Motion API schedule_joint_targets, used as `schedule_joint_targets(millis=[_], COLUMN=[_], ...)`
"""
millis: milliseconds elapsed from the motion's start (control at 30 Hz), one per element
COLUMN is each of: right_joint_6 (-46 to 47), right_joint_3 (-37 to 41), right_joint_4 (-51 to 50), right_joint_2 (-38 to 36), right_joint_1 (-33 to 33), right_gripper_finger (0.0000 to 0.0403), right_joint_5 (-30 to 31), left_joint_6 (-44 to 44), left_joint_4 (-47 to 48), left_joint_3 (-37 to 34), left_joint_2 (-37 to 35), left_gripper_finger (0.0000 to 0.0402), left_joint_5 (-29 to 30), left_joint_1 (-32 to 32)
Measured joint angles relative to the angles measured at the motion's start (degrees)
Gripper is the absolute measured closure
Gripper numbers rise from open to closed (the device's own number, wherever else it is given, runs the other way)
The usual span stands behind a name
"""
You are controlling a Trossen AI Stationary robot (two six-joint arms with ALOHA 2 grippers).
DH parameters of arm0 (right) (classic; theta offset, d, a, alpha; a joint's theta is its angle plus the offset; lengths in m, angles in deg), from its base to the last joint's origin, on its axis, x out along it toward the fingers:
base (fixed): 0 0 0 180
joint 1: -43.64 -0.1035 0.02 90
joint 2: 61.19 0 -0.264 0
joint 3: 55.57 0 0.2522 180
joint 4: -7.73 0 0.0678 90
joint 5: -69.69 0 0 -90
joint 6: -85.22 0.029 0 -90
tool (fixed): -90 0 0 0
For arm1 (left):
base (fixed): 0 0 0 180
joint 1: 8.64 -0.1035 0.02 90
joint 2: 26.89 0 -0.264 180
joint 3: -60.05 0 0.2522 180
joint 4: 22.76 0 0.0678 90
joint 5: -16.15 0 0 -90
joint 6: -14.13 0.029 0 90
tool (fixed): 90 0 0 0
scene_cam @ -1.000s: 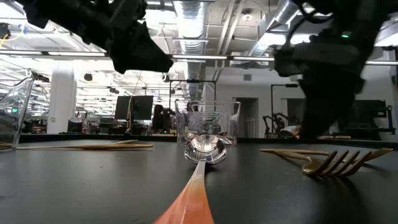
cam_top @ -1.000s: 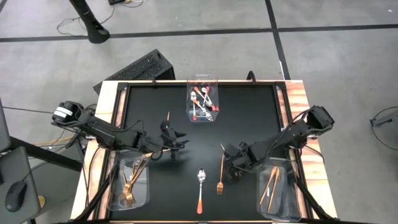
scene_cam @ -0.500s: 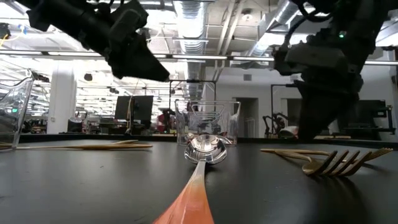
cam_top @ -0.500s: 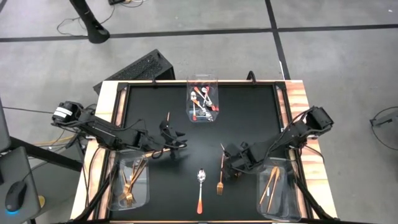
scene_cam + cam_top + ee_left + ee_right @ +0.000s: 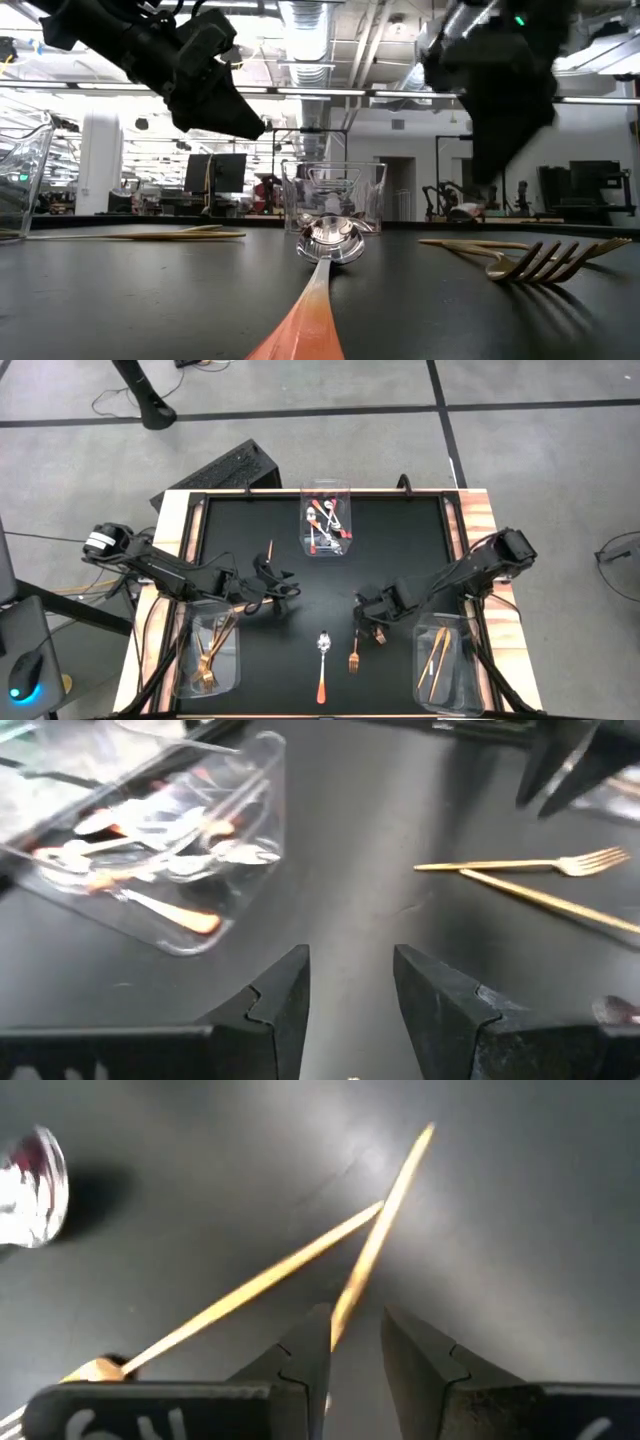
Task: Sort silverware by color (type)
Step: Put the gold fork into the bottom left transparent bin
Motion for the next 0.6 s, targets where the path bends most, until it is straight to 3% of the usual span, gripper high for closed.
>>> schedule_joint_targets(millis=[133, 367, 600], right_joint_6=[-2.30, 1.34, 6.59], right_joint_3=[-6.44, -4.95, -4.90], right_joint_4=[-8.49, -4.19, -3.32], right_joint_2=[0.07, 1.56, 4.94], right_joint_1=[0.83, 1.15, -0.53], right_gripper_finger=[0.0291, 0.0291, 0.0291], right_joint_5=[2.57, -1.80, -3.44], left_joint_6=[-0.05, -3.95, -8.30], left_joint_4=[0.58, 7.86, 5.56], left_joint_3=[0.00, -0.55, -4.38], left_joint_2=[-1.09, -2.12, -2.05], left_gripper_finger=[0.0267, 0.0267, 0.0267], left_joint_5=[0.43, 3.76, 4.62], left_joint_1=[0.13, 4.40, 5.76])
